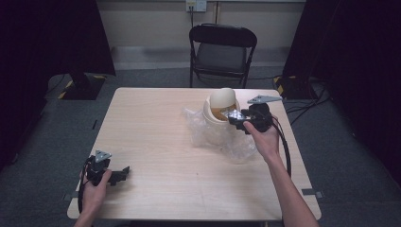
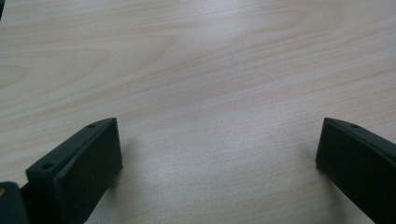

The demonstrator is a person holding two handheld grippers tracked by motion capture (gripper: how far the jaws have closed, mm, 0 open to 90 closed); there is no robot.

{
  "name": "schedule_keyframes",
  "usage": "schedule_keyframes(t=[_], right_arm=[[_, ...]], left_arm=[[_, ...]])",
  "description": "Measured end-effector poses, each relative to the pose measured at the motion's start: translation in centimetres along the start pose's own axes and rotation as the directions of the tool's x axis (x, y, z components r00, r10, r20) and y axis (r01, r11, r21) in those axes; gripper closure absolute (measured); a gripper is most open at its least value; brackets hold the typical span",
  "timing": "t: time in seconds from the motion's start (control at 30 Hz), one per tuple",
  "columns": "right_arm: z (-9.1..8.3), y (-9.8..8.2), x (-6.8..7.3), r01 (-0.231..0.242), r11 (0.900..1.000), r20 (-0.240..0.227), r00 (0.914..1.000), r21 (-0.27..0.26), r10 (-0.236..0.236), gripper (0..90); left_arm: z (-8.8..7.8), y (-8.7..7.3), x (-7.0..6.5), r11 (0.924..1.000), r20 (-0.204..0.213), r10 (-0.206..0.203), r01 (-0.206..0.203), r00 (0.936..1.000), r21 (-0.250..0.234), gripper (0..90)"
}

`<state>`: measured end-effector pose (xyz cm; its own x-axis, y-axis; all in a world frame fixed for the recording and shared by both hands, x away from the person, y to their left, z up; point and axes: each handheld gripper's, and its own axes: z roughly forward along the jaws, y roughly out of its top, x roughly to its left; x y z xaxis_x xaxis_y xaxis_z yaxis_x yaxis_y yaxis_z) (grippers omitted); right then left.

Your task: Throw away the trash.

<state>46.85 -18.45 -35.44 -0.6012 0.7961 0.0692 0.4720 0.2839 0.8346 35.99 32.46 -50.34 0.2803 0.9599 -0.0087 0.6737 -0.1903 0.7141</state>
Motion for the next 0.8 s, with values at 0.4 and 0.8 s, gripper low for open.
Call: schedule_keyframes(t=[0.4,0.8], right_arm=[[1.7,1.7,0.8,-0.006,1.000,0.002,1.0000,0.002,0.006,34.7],[2.7,1.6,1.2,-0.014,1.000,0.015,0.9998,0.021,0.013,34.8]], left_arm=[[0.0,0.0,0.0,1.0000,0.002,-0.003,0.003,1.0000,-0.002,0.0],[0.1,0.0,0.0,1.0000,0.002,-0.002,0.002,1.0000,-0.002,0.0]])
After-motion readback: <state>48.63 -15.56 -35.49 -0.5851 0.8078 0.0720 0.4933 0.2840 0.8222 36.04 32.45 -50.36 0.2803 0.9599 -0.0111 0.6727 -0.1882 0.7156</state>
